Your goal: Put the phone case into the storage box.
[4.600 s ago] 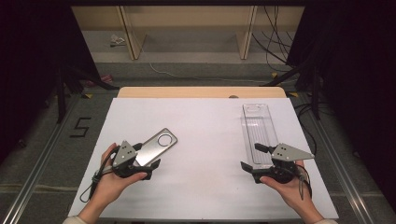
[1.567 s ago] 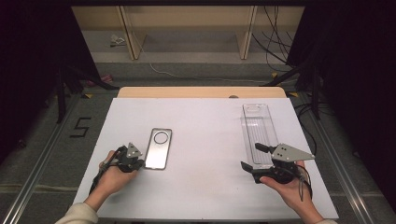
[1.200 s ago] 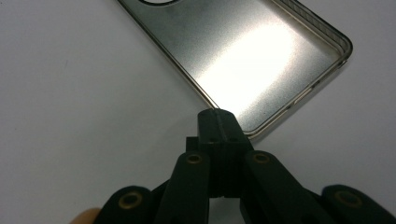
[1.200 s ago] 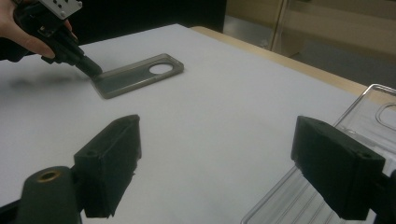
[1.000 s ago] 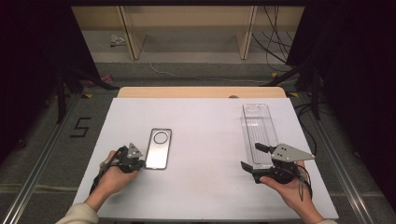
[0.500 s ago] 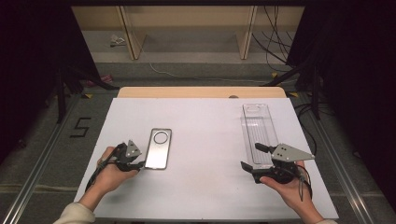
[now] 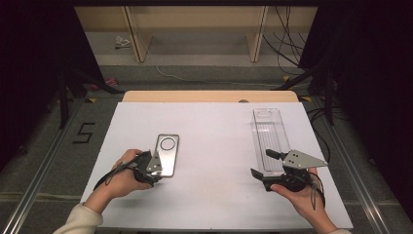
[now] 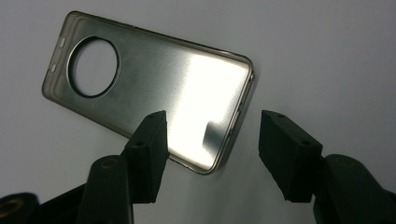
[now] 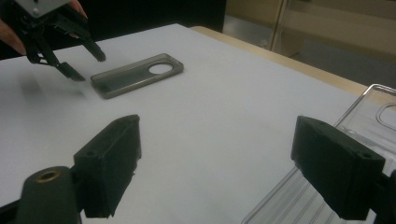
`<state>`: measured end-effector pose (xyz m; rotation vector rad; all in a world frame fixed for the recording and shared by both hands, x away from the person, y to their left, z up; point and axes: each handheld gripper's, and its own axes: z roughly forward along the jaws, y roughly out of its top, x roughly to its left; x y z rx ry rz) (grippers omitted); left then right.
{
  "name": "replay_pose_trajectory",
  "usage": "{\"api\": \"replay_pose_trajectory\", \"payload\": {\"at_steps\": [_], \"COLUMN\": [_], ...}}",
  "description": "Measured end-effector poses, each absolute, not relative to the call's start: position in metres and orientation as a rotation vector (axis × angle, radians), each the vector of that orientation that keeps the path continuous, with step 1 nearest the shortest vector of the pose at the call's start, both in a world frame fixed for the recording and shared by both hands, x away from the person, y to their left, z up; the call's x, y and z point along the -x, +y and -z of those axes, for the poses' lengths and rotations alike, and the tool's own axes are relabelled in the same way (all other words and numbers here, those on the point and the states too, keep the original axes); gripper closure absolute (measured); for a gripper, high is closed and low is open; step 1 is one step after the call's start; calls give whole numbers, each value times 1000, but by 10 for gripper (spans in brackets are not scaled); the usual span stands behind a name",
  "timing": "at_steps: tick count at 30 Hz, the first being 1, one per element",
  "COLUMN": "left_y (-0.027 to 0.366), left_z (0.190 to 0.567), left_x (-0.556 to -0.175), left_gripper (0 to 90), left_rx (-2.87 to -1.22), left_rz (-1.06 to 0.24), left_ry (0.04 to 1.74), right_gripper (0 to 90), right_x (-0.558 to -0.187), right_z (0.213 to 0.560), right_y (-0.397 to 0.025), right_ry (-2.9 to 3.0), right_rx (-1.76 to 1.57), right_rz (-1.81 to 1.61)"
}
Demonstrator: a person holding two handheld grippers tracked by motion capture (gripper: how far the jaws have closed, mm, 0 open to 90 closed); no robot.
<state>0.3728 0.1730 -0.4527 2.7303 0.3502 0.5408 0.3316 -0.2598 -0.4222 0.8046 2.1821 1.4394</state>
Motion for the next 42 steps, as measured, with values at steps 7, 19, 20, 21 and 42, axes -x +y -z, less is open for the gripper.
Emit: {"api": "replay_pose_trajectory", "payload": {"at_steps": [7, 19, 20, 21, 42], "left_y": [159, 153, 152, 151, 145], "left_z": [458, 464, 464, 464, 465], "left_x": [-380, -382, -382, -382, -381], "left_gripper": [473, 555, 563, 570, 722], "left_rx": [-2829, -2888, -2883, -2884, -2952], "left_rz": [-572, -551, -561, -553, -519], "left_ry": [202, 136, 134, 137, 88], "right_gripper": [169, 169, 170, 170, 169], "right_x": [-331, -332, -332, -332, -332], "right_z": [422, 422, 422, 422, 423], "right_y": [-260, -260, -260, -260, -259], "right_ry": [2183, 2185, 2184, 2185, 2191], "right_rx": [-801, -804, -802, -802, -802], "right_rz": [-1439, -1435, -1437, -1434, -1436]}}
